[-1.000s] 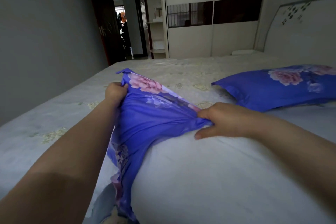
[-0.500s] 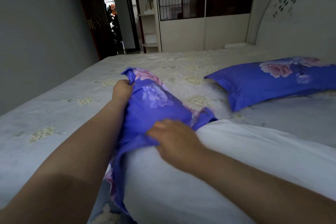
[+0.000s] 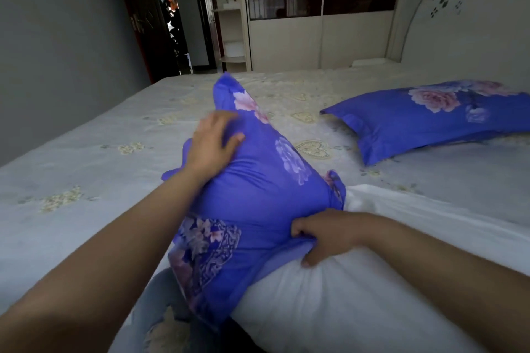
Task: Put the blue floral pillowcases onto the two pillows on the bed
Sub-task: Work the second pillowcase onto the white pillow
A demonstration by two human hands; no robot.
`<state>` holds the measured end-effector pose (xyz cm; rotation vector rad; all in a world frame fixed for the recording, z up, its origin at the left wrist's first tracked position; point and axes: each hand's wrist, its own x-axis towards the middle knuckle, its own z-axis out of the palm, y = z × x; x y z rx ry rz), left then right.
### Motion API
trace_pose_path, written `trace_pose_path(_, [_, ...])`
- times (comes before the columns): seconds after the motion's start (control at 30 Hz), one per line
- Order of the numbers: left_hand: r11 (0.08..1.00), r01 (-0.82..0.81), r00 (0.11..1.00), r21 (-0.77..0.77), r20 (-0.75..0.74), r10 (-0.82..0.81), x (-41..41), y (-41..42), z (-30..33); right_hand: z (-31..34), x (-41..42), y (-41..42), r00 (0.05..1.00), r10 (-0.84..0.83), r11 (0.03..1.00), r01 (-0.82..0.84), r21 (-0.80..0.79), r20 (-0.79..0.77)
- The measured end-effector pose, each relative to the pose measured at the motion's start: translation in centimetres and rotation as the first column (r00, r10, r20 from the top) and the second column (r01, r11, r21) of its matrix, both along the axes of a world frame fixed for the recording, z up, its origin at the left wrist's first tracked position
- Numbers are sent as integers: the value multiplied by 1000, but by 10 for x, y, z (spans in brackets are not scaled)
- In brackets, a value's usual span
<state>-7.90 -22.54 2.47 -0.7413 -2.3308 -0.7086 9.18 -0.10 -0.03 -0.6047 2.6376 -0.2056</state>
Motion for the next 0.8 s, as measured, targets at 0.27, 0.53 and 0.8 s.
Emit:
trace_pose_path(0.27, [991,63,997,-114,58,-56,25,-23,-53,18,-41,45,905,-416,903,400,-154,-90])
trace_pose_path(0.53, [925,-379,730,17,620,288,16,-53,-45,80,-97,39,935,-283,959,281,-38,-216])
trace_pose_path(0.8, [870,-457,838,184,418,351,26,-38,-63,42,-159,-19,757,-447,894,404,-196,-476])
